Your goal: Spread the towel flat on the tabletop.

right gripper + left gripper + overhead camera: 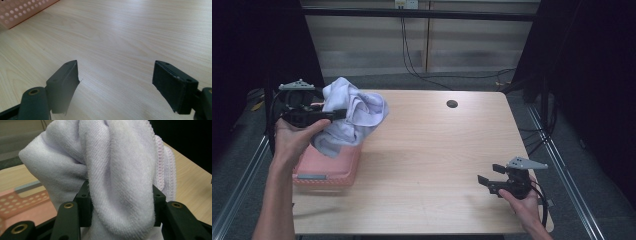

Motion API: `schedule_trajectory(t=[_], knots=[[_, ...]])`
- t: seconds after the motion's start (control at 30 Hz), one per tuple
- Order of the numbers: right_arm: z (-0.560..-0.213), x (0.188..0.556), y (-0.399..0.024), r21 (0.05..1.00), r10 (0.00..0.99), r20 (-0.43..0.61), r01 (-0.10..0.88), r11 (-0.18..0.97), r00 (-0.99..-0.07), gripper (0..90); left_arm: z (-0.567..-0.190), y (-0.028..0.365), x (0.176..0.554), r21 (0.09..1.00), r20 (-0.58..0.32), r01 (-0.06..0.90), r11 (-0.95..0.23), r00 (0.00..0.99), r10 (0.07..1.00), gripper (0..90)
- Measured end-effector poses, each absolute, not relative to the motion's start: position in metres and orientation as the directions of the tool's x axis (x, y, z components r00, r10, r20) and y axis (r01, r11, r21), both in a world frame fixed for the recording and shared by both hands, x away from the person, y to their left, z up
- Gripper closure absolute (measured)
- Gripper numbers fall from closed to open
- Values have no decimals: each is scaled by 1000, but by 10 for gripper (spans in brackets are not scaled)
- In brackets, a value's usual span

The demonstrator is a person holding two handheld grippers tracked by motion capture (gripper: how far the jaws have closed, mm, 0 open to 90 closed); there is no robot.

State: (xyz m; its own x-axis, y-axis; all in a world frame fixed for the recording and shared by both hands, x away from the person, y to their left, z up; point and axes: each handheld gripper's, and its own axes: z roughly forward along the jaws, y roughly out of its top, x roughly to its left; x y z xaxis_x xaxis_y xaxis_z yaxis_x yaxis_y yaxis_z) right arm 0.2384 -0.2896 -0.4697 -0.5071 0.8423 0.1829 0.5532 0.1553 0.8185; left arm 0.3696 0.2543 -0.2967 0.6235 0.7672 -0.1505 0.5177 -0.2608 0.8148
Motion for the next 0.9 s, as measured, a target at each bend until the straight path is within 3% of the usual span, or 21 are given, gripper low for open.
schedule_trajectory(t=[0.9], knots=[[-469,243,-292,820,842,189,553,148,-506,205,-321,159,377,802,-184,487,-347,753,632,506]])
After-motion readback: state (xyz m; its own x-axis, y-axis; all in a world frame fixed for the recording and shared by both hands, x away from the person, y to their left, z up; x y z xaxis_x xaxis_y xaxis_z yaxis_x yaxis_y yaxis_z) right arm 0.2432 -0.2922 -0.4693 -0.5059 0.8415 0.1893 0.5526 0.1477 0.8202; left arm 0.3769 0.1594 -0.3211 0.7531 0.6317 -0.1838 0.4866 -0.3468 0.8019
